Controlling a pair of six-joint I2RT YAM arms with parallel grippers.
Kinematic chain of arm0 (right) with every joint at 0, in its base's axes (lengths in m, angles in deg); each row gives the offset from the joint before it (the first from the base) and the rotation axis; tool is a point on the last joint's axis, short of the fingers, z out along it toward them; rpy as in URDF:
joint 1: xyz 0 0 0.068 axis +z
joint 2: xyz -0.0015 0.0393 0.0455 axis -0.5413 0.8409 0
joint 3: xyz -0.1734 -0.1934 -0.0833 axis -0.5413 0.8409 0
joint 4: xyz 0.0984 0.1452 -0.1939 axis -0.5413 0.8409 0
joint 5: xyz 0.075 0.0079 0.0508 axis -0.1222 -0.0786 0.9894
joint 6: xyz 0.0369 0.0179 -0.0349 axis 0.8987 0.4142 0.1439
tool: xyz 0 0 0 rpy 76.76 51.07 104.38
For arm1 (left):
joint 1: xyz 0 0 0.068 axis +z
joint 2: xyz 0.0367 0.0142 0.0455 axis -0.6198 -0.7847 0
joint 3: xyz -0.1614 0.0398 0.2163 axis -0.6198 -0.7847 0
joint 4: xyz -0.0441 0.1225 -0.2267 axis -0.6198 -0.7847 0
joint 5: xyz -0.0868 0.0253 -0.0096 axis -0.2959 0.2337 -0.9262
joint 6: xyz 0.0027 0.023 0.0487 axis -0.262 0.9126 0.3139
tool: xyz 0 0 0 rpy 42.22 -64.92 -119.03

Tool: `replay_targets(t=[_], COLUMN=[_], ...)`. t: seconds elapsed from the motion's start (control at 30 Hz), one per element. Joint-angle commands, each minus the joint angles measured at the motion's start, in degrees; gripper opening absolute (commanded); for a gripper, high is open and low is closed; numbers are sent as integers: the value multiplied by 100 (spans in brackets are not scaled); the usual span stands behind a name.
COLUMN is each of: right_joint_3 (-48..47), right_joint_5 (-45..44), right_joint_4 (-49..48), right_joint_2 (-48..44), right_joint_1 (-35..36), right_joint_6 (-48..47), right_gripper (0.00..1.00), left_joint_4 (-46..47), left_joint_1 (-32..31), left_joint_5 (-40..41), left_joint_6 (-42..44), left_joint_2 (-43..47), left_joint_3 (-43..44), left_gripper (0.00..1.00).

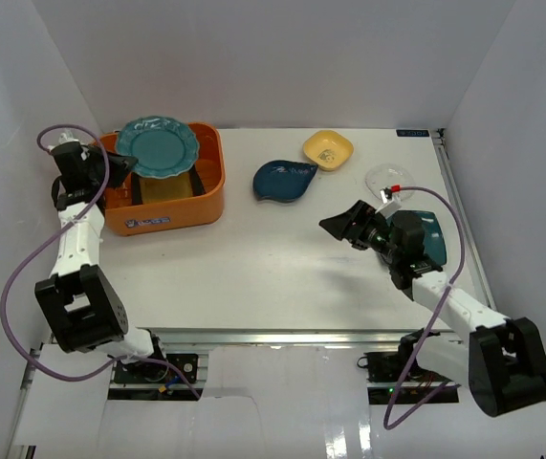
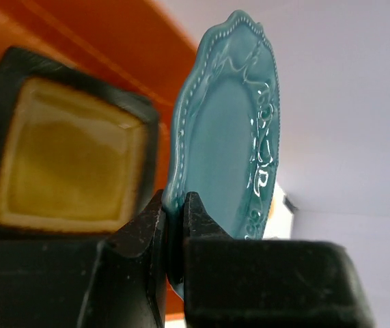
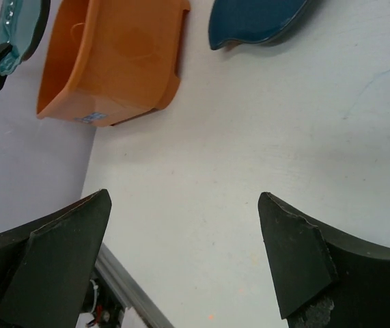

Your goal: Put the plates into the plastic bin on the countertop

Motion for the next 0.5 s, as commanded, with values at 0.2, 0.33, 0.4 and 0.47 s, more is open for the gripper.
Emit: replay_targets(t=[0.2,0.33,0.4,0.47], right_joint_3=[-1006,-1560,-1885,-2192], right_joint_5=[-741,-1425,-1620,-1795], right_joint_4=[-933,-1073,-1118,-1013], right_joint_2=[2186,3031,3505,3996], right_joint_1=[256,415,441,467], right_joint_6=[-358,-166,-25,11], right_gripper=[95,100,92,90], left_joint_4=[50,50,-2,-20], left_joint_1=[-33,-33,-33,-42], left_joint_5=[659,712,739,879], left_joint_6=[291,433,494,565], left_joint_2=[-658,-1072,-1239,-1433], left_joint_3=[452,593,646,655], left_gripper=[0,0,2,19])
